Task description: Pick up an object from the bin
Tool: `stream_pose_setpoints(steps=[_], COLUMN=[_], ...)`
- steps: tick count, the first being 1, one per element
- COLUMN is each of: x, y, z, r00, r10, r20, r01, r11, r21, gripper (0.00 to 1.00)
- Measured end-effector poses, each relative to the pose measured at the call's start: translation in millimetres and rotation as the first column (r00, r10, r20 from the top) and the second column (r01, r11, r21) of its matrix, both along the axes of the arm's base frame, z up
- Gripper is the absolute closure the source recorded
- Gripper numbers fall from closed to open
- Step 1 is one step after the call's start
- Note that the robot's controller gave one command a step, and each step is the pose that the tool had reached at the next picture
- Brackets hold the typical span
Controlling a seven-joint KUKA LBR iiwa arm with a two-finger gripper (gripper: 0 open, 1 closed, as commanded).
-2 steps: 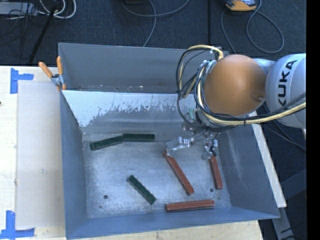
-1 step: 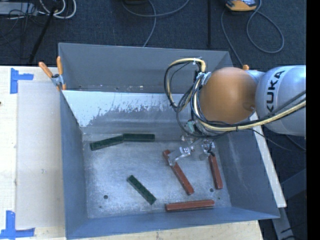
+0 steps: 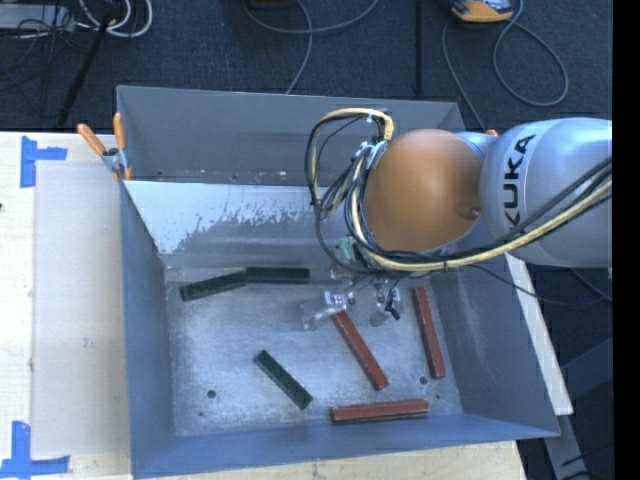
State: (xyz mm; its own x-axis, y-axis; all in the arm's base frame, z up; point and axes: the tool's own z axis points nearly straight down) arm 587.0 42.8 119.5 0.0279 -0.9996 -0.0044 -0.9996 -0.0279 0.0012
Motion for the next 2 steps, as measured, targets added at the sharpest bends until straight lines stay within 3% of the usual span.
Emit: stream_pose_setpoints(steps=[1,2], x=[-2.1,-1.2], y=[-28.5,-28.4], z=[-47.9,-46.4], r00=[0.98,0.98], r10=[-0.197,-0.2], r20=[-0.004,-0.001], r01=[0.197,0.2], r11=[0.98,0.98], r21=[-0.005,-0.003], gripper=[0.0,1.0])
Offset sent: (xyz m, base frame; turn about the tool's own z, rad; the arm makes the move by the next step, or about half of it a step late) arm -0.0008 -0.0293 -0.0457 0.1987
